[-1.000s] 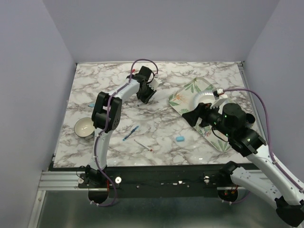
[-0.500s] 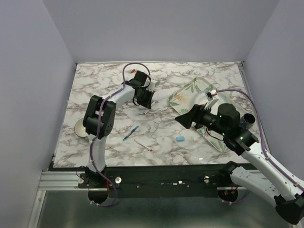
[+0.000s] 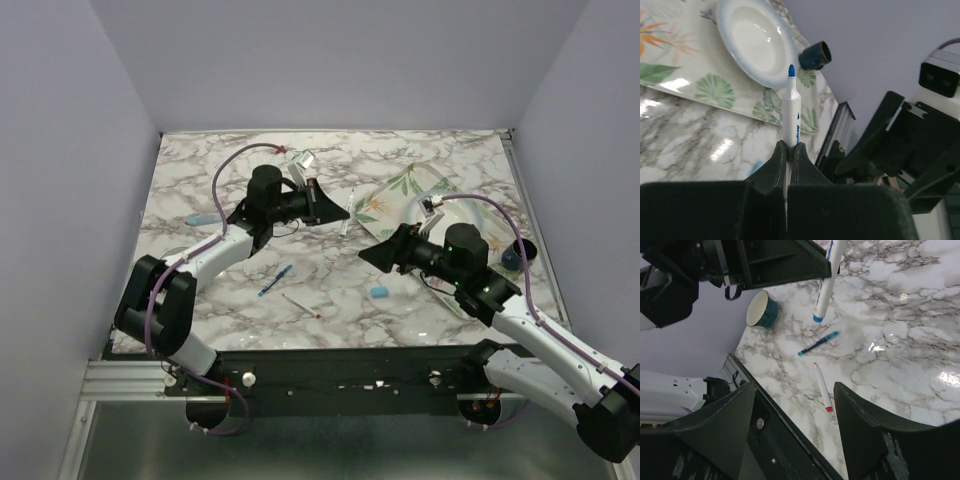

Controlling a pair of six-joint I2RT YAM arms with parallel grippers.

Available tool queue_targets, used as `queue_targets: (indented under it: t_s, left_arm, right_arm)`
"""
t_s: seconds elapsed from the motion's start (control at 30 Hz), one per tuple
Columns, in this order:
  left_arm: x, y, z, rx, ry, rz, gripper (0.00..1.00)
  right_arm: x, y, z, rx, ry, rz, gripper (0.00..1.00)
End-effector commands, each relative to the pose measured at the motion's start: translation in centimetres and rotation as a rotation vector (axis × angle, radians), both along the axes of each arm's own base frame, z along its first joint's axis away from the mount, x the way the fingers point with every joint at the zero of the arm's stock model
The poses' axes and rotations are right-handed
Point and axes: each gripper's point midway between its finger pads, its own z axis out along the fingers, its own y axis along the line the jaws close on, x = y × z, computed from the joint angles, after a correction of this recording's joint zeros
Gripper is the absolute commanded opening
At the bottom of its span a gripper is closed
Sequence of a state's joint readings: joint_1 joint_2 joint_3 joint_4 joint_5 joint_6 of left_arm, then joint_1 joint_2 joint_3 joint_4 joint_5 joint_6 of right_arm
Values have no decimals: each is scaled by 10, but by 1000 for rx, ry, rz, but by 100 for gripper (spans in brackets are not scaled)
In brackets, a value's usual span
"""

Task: Insert the pens into the pen caps

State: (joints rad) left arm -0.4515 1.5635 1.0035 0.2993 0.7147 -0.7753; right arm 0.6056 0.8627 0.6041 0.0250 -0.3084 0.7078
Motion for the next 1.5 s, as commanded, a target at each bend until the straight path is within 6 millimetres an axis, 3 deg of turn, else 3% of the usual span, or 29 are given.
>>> queue_targets:
  t_s: [0.0,0.13,0.4,0.83,0.97,1.13,1.27,1.33,1.4,1.47]
  left_arm:
    - [-40,-16,59,-203,-40,-52,0]
    - [-56,-14,75,-260,-53,-30,0]
    - [-78,-15,88,-308,-60,-35,0]
    - [-87,-15,91,-296,-81,-17,0]
    - [-92,-18,90,-296,-77,-29,0]
    - [-97,-18,84,-286,-69,-34,0]
    - [-97,-16,80,-260,-71,-16,0]
    - [-98,-15,80,-260,-71,-14,0]
    - [-98,-14,80,-261,-75,-10,0]
    - [-98,-14,79,-259,-75,-5,0]
  right_arm:
    - [-1,11,25,103,-88,54,72]
    - [2,12,31,124,-117,48,70]
    - [4,18,39,145,-133,60,60]
    - [0,37,51,195,-142,118,59]
    - [1,41,53,205,-142,122,49]
    - [1,44,55,219,-135,126,44]
    - [-1,44,56,225,-141,126,31]
    - [0,43,57,229,-140,121,31]
    - [0,42,55,227,-130,116,41]
    - [0,39,58,238,-131,94,46]
